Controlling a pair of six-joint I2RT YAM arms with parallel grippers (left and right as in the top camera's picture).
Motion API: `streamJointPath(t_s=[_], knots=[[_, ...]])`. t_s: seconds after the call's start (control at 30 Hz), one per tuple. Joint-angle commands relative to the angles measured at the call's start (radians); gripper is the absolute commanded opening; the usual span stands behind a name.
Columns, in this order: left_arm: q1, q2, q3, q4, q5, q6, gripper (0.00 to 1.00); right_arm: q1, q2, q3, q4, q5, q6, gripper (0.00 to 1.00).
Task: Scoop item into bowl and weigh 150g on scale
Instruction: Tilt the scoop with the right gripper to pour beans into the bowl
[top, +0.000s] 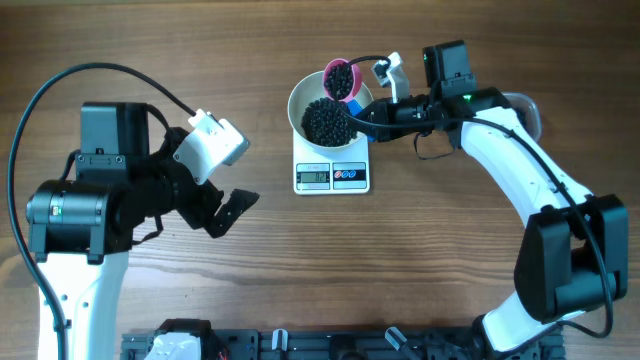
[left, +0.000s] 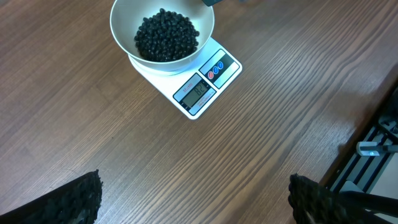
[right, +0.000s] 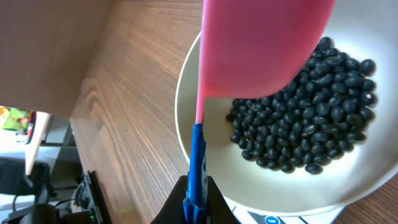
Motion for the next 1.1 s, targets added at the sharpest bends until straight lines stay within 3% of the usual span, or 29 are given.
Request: streamJointPath(t_s=[0.0, 0.5, 1.07], knots=[[0.006, 0.004, 0.019, -0.001, 0.008, 0.012, 1.00, 0.005, -0.027, 0.024, 0.002, 0.024, -0.023, 0.04], [0.006, 0.004, 0.019, -0.001, 0.008, 0.012, 1.00, 0.019, -0.049, 0.024, -0.003, 0.033, 0.047, 0.04], [0.006, 0.004, 0.019, -0.001, 0.008, 0.012, 1.00, 0.065, -0.073, 0.024, -0.059, 0.187, 0.057, 0.04]])
